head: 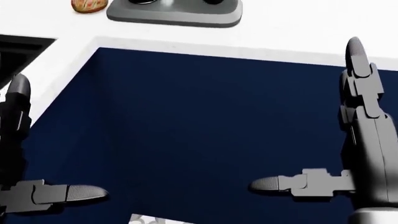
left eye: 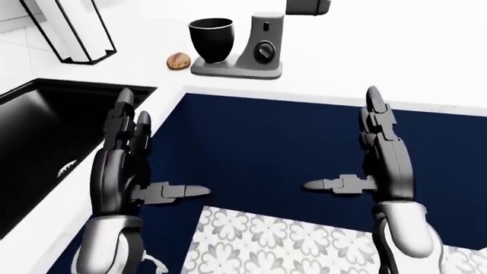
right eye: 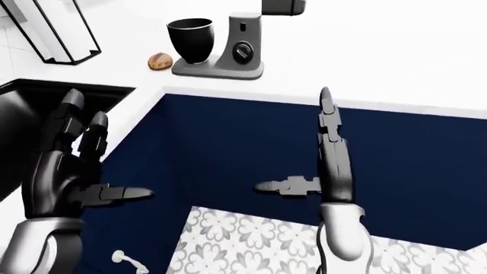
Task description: Place the bread in the stand mixer bowl.
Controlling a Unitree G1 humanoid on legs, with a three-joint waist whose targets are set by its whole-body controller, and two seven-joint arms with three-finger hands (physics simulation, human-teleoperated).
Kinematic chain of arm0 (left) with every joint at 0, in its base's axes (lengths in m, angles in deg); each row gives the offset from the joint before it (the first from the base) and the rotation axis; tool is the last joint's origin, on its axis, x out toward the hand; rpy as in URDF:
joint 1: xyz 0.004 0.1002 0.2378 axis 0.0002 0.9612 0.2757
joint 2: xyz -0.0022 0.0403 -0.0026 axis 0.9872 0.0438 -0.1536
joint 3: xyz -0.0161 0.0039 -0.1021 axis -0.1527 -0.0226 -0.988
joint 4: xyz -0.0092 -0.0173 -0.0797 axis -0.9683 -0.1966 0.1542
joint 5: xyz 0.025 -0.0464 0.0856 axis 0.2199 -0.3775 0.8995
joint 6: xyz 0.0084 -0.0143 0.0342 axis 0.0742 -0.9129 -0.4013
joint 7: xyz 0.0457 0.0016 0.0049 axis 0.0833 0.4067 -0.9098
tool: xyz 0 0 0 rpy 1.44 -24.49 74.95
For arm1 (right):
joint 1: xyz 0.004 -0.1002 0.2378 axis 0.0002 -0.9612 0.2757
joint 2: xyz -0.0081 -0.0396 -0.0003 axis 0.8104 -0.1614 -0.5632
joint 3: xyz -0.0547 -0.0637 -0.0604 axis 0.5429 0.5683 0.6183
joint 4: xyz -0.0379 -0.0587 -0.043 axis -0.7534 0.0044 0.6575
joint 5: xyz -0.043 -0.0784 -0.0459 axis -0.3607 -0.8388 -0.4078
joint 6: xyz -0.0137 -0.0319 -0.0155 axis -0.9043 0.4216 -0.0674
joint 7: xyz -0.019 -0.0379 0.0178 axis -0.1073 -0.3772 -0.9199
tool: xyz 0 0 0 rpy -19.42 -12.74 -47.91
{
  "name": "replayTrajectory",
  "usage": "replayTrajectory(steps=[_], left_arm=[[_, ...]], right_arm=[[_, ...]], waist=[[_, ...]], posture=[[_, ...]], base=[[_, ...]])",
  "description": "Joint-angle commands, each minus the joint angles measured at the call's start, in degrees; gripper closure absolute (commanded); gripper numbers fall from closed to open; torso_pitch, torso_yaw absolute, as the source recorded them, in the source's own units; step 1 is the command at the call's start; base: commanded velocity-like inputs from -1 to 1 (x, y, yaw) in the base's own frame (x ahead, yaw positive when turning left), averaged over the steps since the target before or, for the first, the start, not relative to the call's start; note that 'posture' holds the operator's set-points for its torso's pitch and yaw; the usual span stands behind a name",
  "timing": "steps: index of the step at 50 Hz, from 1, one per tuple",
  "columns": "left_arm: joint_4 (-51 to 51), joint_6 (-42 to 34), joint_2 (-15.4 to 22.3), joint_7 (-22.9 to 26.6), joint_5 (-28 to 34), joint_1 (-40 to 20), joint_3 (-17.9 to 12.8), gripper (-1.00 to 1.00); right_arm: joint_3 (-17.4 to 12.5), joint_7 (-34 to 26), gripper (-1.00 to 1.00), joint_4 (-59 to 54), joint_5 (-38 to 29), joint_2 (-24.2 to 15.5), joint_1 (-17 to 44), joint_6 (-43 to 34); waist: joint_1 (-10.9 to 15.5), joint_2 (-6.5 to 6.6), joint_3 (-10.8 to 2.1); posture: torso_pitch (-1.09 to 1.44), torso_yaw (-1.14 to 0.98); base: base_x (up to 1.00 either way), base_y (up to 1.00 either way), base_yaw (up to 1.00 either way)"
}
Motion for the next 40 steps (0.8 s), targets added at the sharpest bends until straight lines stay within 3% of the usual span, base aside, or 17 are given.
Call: replayTrajectory(steps=[1, 3, 5, 6, 8, 16, 18, 19, 20, 21, 22, 28, 30, 32, 33, 35, 40], left_arm=[[1.5, 2.0, 0.4, -0.1, 0.0, -0.9, -0.5, -1.0], [1.5, 2.0, 0.4, -0.1, -0.1, -0.9, -0.6, -1.0], [1.6, 2.0, 0.5, -0.1, -0.1, -0.9, -0.6, -1.0], [1.7, 1.8, 0.5, -0.1, -0.1, -0.9, -0.6, -1.0], [1.7, 1.9, 0.4, -0.2, -0.1, -0.8, -0.5, -1.0], [2.0, 1.8, 0.4, -0.1, -0.1, -0.5, -0.6, -1.0], [1.7, 2.0, 0.4, -0.1, -0.2, -0.6, -0.8, -1.0], [1.7, 2.2, 0.3, 0.0, -0.2, -0.5, -0.8, -1.0], [1.7, 2.1, 0.4, -0.1, -0.2, -0.6, -0.8, -1.0], [1.9, 2.1, 0.4, -0.1, -0.2, -0.5, -0.8, -1.0], [1.7, 2.2, 0.3, -0.1, -0.2, -0.4, -0.7, -1.0], [2.4, 1.7, 0.3, -0.1, -0.3, -0.3, -0.9, -1.0], [2.2, 2.0, 0.3, -0.1, -0.3, -0.3, -0.9, -1.0], [2.4, 1.8, 0.3, -0.2, -0.3, -0.3, -0.8, -1.0], [2.3, 1.9, 0.3, -0.1, -0.3, -0.2, -0.8, -1.0], [2.5, 1.6, 0.3, -0.2, -0.4, -0.4, -0.9, -1.0], [2.4, 1.6, 0.3, -0.2, -0.4, -0.5, -1.0, -1.0]], right_arm=[[0.3, 0.1, -1.0, 1.7, 0.1, 0.0, 1.0, 1.9], [0.4, 0.1, -1.0, 1.8, 0.0, 0.0, 1.0, 1.8], [0.4, 0.0, -1.0, 1.9, -0.1, 0.0, 1.0, 1.7], [0.4, 0.0, -1.0, 2.0, -0.1, 0.0, 1.0, 1.6], [0.4, 0.0, -1.0, 2.0, -0.1, 0.0, 1.0, 1.6], [0.2, -0.1, -1.0, 2.0, -0.1, 0.0, 0.9, 1.6], [0.3, 0.0, -1.0, 1.9, -0.1, 0.0, 1.0, 1.6], [0.3, 0.0, -1.0, 1.9, -0.1, 0.0, 0.9, 1.6], [0.3, 0.0, -1.0, 1.9, -0.1, 0.0, 0.9, 1.7], [0.3, 0.0, -1.0, 1.8, -0.1, 0.0, 0.9, 1.7], [0.3, 0.0, -1.0, 1.8, -0.1, 0.0, 0.9, 1.8], [0.5, -0.1, -1.0, 2.0, -0.3, 0.0, 0.7, 1.8], [0.3, -0.1, -1.0, 2.0, -0.2, 0.0, 0.7, 1.9], [0.3, -0.1, -1.0, 2.0, -0.2, 0.0, 0.7, 2.0], [0.3, -0.1, -1.0, 2.1, -0.2, 0.0, 0.6, 1.9], [0.3, -0.2, -1.0, 2.2, -0.2, 0.0, 0.7, 1.9], [0.2, -0.1, -1.0, 1.8, -0.2, 0.1, 0.8, 2.0]], waist=[[0.0, -0.01, -0.24], [-0.3, 1.75, -0.49], [-0.4, 5.14, -1.68], [0.3, 4.11, -1.66], [0.5, 4.39, -0.59], [1.8, 0.24, -0.82], [1.9, -2.32, -1.56], [1.6, -4.65, -2.39], [0.9, -1.83, -1.43], [1.2, -3.13, -1.07], [0.5, -3.01, -1.07], [-0.1, -0.06, -0.46], [-0.4, 1.75, -0.64], [-0.5, 5.04, -1.87], [0.1, 4.12, -1.81], [0.4, 4.43, -0.79], [1.3, 2.37, -1.14]], posture=[[0.0, 0.0], [0.0, 0.0], [0.0, 0.0], [0.0, 0.0], [0.0, 0.0], [0.0, 0.0], [0.0, 0.0], [0.0, 0.0], [0.0, 0.0], [0.0, 0.0], [0.0, 0.0], [0.0, 0.0], [0.0, 0.0], [0.0, 0.0], [0.0, 0.0], [0.0, 0.0], [0.0, 0.0]], base=[[0.32, 0.0, 0.0], [0.32, 0.0, 0.0], [0.31, 0.0, 0.0], [0.31, 0.0, 0.0], [0.32, 0.0, 0.0], [0.31, 0.0, 0.0], [0.32, 0.0, 0.0], [0.3, 0.0, 0.0], [0.3, 0.0, 0.0], [0.31, 0.0, 0.0], [0.31, 0.0, 0.0], [0.3, 0.0, 0.0], [0.29, 0.0, 0.0], [0.29, 0.0, 0.0], [0.29, 0.0, 0.0], [0.28, 0.0, 0.0], [0.28, 0.0, 0.0]])
